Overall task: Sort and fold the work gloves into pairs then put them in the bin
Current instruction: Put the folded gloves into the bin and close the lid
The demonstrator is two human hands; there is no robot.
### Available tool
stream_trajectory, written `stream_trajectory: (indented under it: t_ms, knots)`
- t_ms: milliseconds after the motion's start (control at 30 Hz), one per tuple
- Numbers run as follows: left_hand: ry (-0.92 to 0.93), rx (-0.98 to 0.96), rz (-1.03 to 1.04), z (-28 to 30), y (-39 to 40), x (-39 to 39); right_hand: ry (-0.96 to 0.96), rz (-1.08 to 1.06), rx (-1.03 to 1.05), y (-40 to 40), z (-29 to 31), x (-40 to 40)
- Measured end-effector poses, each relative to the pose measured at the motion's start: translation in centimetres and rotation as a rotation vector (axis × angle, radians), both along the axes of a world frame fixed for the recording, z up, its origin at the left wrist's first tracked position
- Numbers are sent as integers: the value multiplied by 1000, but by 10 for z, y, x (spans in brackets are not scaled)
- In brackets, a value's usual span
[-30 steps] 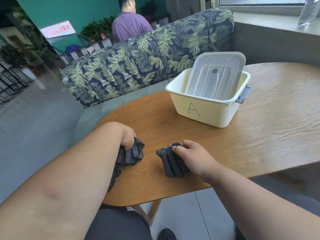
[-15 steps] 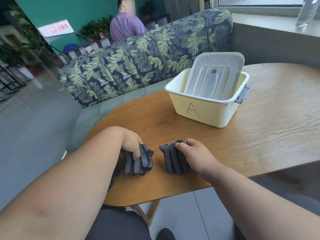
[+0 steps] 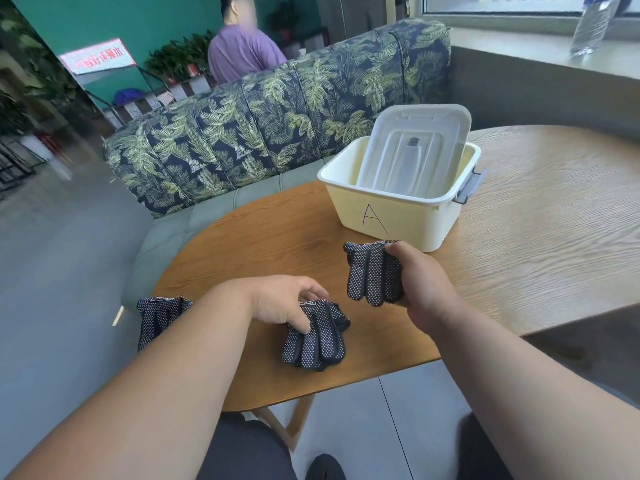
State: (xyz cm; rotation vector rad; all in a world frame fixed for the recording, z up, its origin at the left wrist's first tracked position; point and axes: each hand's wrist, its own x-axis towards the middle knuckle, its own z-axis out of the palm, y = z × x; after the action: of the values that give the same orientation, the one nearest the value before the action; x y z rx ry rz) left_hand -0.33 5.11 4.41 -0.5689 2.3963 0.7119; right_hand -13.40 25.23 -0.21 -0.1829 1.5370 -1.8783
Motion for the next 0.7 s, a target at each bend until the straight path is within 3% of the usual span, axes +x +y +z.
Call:
stream_trajectory:
  t_ms: [167,333,700]
  knots:
    - [284,-149,86,-4,4,31,12,44,-25,-4,2,7]
    - [428,-242,138,-21,20,51,-51,39,-68,-11,2,16]
    - [448,-330,143,-34,21,57,-75,25,-144,-11,5,24]
